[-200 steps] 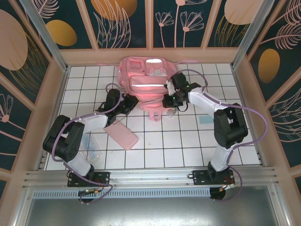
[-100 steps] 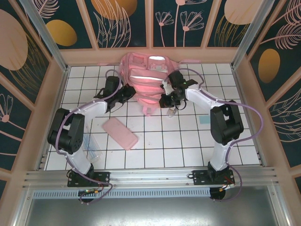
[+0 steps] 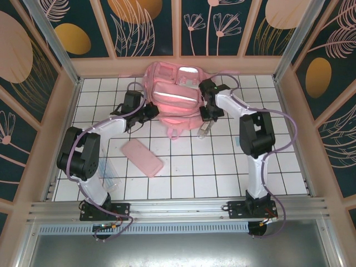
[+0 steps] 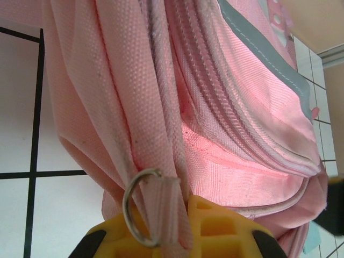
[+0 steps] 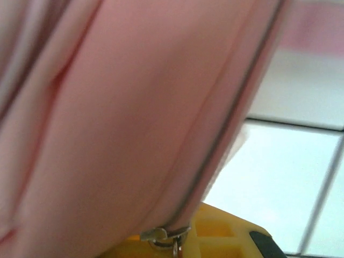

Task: Pack books, pencil case, and school supplies into a backpack

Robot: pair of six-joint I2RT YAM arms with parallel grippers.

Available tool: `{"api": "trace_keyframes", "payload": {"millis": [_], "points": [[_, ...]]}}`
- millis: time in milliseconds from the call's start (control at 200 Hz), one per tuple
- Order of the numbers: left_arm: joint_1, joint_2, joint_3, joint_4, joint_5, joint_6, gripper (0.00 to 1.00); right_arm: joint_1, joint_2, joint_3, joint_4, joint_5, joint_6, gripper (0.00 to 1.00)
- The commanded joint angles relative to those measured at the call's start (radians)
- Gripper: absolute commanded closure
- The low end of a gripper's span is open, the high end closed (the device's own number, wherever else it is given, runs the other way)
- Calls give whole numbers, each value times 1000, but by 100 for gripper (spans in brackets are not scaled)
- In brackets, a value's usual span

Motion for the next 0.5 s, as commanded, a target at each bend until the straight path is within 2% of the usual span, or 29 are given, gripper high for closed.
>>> {"api": "trace_keyframes", "payload": {"millis": [0, 80, 145, 245, 330, 390, 440, 485, 495], "points": [[69, -85, -12, 52, -107, 86, 100, -53, 63, 121, -24, 352, -88, 100], [85, -103, -35, 47, -87, 88, 100, -70, 107, 190, 44, 393, -147, 100], [101, -117, -53, 49, -80, 91, 100, -80, 131, 249, 78, 343, -182, 100], [120, -124, -55, 33, -82, 102, 100, -90, 166, 371, 15, 99, -157, 100], [125, -113, -37, 19, -83, 99, 98, -75, 152, 385, -17, -118, -141, 100], [124, -100, -20, 6, -77, 87, 83, -55, 117, 343, -14, -284, -129, 100], [124, -89, -3, -16, -80, 63, 44, -37, 76, 289, -1, -406, -114, 100], [125, -86, 11, -47, -94, 36, 21, -19, 37, 233, 30, -484, -86, 100], [124, -87, 13, -54, -97, 29, 12, -15, 27, 220, 40, -499, -77, 100]]}}
